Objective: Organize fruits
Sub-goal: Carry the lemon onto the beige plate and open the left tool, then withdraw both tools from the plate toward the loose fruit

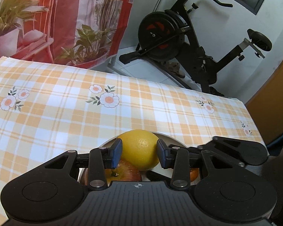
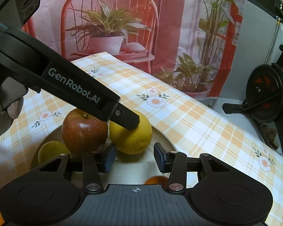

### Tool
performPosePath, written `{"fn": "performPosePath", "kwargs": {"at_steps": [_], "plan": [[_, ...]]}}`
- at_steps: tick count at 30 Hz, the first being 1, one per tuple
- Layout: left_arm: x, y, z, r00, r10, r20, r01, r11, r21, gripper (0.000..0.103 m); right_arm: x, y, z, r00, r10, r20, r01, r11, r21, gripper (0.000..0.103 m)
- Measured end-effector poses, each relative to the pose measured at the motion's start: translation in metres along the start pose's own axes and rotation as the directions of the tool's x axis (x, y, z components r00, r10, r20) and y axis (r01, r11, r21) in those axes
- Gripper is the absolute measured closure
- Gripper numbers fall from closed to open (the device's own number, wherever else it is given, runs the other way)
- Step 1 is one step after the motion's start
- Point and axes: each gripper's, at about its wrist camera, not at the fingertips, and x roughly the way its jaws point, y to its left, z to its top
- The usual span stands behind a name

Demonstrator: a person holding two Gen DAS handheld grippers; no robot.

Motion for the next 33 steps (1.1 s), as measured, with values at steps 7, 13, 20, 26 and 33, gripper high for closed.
{"fn": "performPosePath", "kwargs": {"at_steps": [7,13,20,26,33], "plan": [[-0.01,-0.002,-0.001,0.998,0.047,0.03,-0.047,0.999,0.005,0.061,-0.031,-0.005,-0.014,0.998,-0.032,0.047,0.03,0.999,0.038,0.062],[-0.027,-0.009,-0.004,0.996,0.066,0.065,-0.068,0.997,0.025,0.061,-0.063,-0.006,-0.03,0.991,-0.085,0.101,0.075,0.992,0.098,0.061],[-0.056,-0.02,-0.014,0.988,0.093,0.123,-0.102,0.992,0.067,0.061,-0.101,0.001,-0.058,0.975,-0.145,0.169,0.107,0.97,0.216,0.055],[-0.085,-0.02,-0.032,0.978,0.123,0.166,-0.14,0.986,0.092,0.061,-0.123,0.014,-0.081,0.963,-0.175,0.204,0.107,0.945,0.308,0.052],[-0.118,-0.01,-0.059,0.969,0.155,0.194,-0.177,0.979,0.102,0.061,-0.143,0.033,-0.115,0.948,-0.202,0.248,0.091,0.913,0.397,0.05]]}}
